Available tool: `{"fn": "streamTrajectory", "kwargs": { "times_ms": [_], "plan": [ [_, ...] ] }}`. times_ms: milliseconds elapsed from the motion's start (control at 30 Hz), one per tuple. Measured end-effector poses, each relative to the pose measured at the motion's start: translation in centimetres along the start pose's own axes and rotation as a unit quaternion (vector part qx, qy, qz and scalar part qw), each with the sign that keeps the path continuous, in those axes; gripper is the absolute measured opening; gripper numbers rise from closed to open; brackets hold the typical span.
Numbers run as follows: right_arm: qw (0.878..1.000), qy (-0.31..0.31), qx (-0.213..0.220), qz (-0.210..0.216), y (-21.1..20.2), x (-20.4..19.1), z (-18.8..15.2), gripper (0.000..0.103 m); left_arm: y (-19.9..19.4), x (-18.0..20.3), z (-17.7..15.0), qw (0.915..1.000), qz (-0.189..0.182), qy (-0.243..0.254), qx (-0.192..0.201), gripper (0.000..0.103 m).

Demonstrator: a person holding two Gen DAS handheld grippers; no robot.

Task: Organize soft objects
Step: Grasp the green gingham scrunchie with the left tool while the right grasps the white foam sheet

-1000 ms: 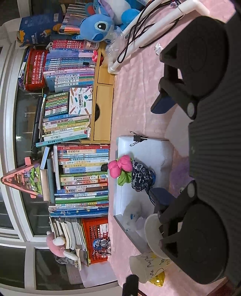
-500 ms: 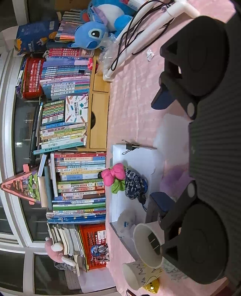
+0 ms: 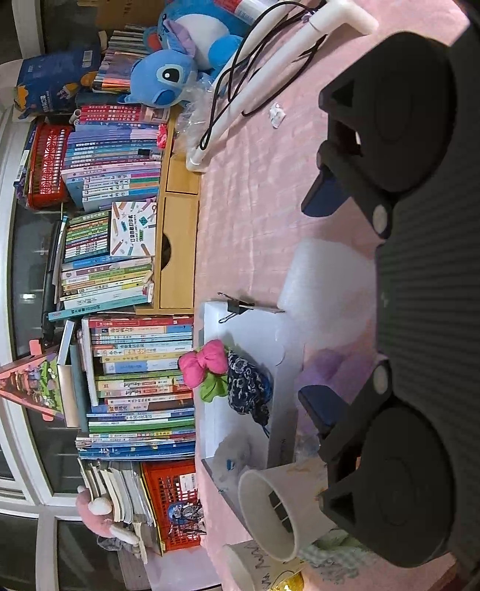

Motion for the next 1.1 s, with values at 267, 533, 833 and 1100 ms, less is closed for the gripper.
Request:
{"fn": "streamTrajectory", "kwargs": {
  "times_ms": [267,533,833,1100],
  "plan": [
    [1.0,0.012,-0.016,-0.003,1.4,0.4,-1.1,0.101,1.3,2.4,-1.1,0.9996,0.015,0.021,0.011,0.095],
    [1.0,0.015,-0.026,-0.007,1.8,0.6,-1.7,0.101,2.0,3.5,-1.4,0.9994,0.022,0.025,0.013,0.095],
    [0.999,0.021,-0.025,-0.003,2.3,0.2,-1.5,0.101,3.2,2.9,-1.2,0.9997,0.023,-0.008,0.001,0.089],
    [0.999,0.042,-0.028,0.005,3.0,0.2,-1.4,0.094,3.8,2.8,-1.2,0.9996,0.023,-0.017,-0.009,0.057]
  ]
}}
Point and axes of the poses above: each gripper's, at about its wrist camera, not at the fingertips, and y roughly the way its jaws point, x to its right, z to its top, the point moved 5 cm from there along y, roughly the way its jaws point, and after that the axes turned 10 degrees about z, right-handed, at the moved point
